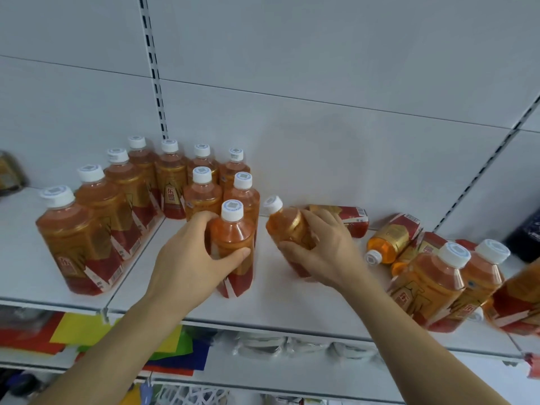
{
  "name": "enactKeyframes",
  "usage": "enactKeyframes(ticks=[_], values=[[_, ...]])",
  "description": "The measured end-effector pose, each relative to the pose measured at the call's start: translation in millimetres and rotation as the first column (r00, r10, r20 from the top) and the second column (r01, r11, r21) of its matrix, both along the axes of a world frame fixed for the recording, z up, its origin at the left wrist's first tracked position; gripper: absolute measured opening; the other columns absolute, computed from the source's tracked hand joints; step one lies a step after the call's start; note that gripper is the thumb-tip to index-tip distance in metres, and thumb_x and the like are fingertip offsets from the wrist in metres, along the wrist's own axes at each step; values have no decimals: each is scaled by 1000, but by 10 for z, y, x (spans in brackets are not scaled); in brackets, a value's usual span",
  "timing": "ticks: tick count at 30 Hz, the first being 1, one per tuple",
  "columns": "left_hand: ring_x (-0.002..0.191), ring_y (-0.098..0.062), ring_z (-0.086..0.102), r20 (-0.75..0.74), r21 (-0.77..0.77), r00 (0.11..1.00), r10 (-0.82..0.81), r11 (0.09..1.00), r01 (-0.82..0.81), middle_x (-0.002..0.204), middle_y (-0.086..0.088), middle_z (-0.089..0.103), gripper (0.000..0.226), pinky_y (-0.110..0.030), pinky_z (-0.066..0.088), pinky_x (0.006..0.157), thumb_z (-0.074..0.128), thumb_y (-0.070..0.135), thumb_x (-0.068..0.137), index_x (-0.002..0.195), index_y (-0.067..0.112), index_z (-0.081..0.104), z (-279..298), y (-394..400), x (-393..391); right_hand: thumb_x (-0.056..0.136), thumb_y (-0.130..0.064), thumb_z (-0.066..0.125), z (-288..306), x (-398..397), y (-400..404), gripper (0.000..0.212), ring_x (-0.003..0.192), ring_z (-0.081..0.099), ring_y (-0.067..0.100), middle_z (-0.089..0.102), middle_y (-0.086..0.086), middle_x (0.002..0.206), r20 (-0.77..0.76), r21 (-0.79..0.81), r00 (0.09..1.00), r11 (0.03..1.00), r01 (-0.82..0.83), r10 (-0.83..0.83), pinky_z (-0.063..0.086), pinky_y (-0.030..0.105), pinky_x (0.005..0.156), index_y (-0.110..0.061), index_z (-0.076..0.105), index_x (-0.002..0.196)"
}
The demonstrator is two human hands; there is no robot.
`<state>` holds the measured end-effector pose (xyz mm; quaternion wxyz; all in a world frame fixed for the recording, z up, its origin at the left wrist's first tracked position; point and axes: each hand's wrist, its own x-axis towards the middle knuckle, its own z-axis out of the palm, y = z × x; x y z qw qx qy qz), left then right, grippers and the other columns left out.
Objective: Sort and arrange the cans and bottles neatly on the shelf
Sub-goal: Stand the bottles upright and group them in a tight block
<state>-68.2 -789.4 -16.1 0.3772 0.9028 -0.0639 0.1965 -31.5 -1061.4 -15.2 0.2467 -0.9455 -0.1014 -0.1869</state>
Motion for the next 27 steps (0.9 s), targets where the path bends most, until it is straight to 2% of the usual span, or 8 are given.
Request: enactKeyframes(ticks=[6, 11, 13, 15, 18, 21, 24, 27], values=[[105, -11, 59, -5, 6, 995, 102, 995, -102, 122, 15, 62, 79, -30, 47, 77, 78, 79, 67, 128, 40, 47, 12, 62, -13, 80, -75, 70, -120, -157, 273, 69, 125, 53, 6, 57, -24, 126, -86, 291, 996, 957, -11, 37, 44, 29, 103, -39, 63, 139], [118, -20, 62, 9, 7, 992, 129, 992, -130, 134, 5, 62, 94, -36, 55, 86, 68, 84, 66, 140, 32, 45, 4, 54, -33, 83, -77, 69, -236, -178, 412, 70, 121, 47, -18, 51, -42, 130, -150, 424, 986, 906, 0, 70, 38, 15, 99, -53, 50, 146], [126, -24, 59, 11, 11, 994, 110, 994, -110, 140, 0, 58, 99, -42, 55, 95, 68, 81, 67, 147, 30, 40, 5, 18, -47, 85, -75, 69, -212, -183, 390, 68, 122, 40, -26, 45, -48, 129, -150, 341, 987, 940, 3, 51, 35, 12, 100, -55, 46, 146], [134, -29, 54, 46, 38, 993, 108, 993, -110, 147, -7, 52, 105, -49, 53, 103, 70, 77, 70, 154, 25, 34, 26, -15, -63, 89, -70, 70, -185, -196, 338, 73, 135, 39, -15, 48, -39, 142, -143, 218, 988, 976, -16, 48, 37, 21, 112, -48, 43, 153], [140, -37, 45, 328, 122, 943, 61, 987, -107, 150, -17, 47, 103, -57, 45, 112, 78, 63, 79, 156, 10, 35, 83, -64, -67, 94, -71, 63, -151, -269, 196, 88, 154, 32, 13, 44, -10, 163, -139, 34, 990, 999, -9, 14, 33, 36, 125, -34, 29, 167], [137, -40, 49, 529, 201, 839, -128, 979, 22, 146, -20, 51, 82, -58, 44, 113, 80, 44, 93, 151, -1, 45, 191, -253, -74, 101, -65, 57, -26, -371, 49, 85, 159, 27, 24, 41, 0, 167, -71, -170, 994, 983, 64, -77, 31, 46, 128, -19, 30, 167], [134, -40, 53, 584, 292, 774, -247, 953, 84, 138, -21, 59, 60, -54, 43, 115, 73, 35, 98, 143, -1, 57, 321, -522, -92, 104, -59, 56, 198, -497, -93, 76, 157, 30, 30, 47, 3, 163, 33, -316, 992, 941, 124, -120, 32, 50, 126, -15, 39, 163], [133, -38, 54, 563, 300, 756, -335, 935, 191, 139, -20, 59, 58, -49, 44, 114, 69, 32, 100, 146, -1, 54, 467, -791, -66, 104, -59, 54, 485, -613, -254, 74, 157, 30, 31, 48, 3, 162, 93, -391, 983, 902, 185, -161, 32, 50, 126, -17, 40, 163]])
